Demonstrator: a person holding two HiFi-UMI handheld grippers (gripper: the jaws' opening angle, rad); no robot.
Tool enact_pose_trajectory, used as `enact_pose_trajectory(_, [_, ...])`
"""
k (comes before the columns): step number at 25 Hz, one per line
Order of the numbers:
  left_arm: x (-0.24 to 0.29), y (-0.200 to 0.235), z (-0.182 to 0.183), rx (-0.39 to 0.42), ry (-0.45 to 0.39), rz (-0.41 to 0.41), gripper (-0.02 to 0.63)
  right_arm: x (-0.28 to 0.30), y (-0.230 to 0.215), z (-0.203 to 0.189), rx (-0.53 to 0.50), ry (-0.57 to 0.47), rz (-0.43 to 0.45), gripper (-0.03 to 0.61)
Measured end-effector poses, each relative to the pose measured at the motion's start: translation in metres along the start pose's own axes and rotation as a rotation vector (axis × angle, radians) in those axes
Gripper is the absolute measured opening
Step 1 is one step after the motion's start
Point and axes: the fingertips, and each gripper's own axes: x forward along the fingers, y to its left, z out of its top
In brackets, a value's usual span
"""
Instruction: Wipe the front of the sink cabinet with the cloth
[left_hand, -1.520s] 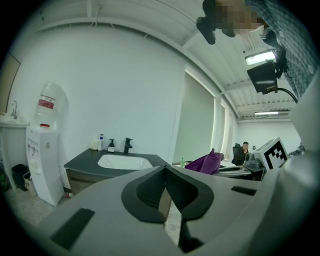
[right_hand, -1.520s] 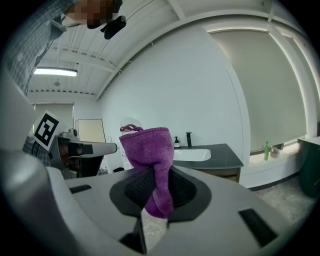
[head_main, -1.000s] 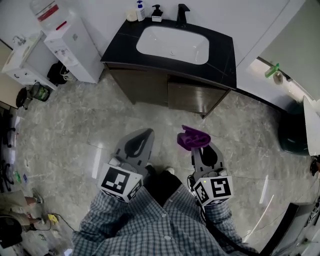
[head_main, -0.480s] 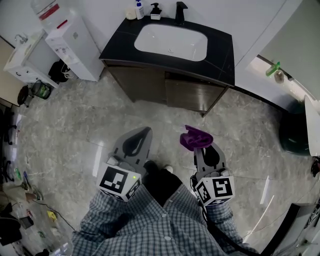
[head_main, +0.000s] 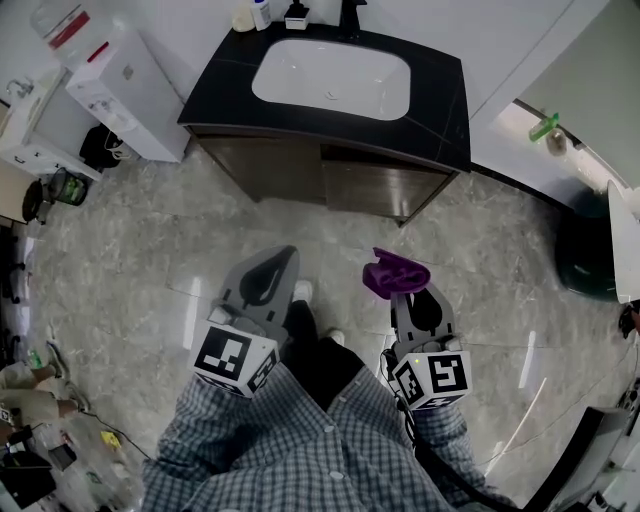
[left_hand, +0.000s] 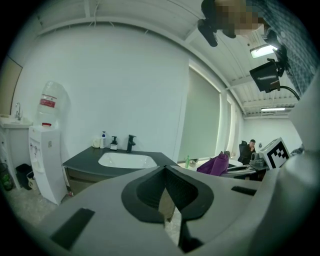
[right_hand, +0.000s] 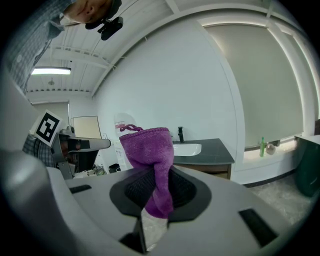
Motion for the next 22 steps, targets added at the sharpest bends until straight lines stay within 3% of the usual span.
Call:
enact_pose_trajectory(12, [0.086,0.108,0.037,-0.012,-0.025,-0.092,0.011,0.124,0.007,0.038,-0.008,0.014,-0.068,0.074])
enact_pose_trajectory(18, [0.1,0.143,0.018,-0.058,0.027,-0.096,0.011,0.162,0.009,0.016,0.038,0.074,-0.09,0.074])
enact_pose_trajectory(22, [0.117,0.151,0.002,0.011,0.049,-0.11,0.011,0.197,0.009,-0.008,0.044,0.129,-0.048,0.074])
